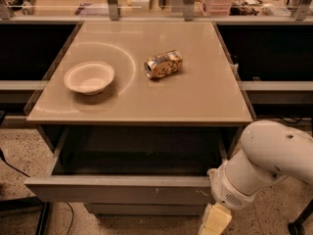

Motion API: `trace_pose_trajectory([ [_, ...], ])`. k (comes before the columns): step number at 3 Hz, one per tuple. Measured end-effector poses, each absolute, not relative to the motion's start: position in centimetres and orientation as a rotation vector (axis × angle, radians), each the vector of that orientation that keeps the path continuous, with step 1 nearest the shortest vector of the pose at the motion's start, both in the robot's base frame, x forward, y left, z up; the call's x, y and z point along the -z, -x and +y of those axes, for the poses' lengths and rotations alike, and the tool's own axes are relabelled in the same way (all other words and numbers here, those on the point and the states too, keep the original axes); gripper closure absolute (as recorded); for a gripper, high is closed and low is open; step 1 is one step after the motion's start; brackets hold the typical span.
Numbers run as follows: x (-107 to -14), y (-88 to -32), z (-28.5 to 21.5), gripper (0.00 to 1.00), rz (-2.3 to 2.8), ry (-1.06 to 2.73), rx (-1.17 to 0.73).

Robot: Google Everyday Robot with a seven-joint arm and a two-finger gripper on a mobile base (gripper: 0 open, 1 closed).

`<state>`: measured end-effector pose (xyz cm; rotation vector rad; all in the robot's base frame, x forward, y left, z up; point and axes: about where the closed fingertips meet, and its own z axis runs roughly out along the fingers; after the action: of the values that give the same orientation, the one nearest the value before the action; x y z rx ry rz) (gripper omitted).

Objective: Open top drawer

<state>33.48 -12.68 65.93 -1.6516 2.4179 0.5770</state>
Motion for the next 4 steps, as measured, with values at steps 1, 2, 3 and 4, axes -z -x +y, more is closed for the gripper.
trace_pose_trajectory([
  [1,-66.6,-30.9,-12.3,0.0,2.471,1.673,-0.445],
  [2,-67.8,-28.4,-12.0,0.0,2.487,1.666,-0.305],
  [3,-67.7,-28.4,-12.0,0.0,2.488,1.666,-0.307],
  [4,-69.9,-30.6,-12.7,0.0,2.436,1.599,-0.213],
])
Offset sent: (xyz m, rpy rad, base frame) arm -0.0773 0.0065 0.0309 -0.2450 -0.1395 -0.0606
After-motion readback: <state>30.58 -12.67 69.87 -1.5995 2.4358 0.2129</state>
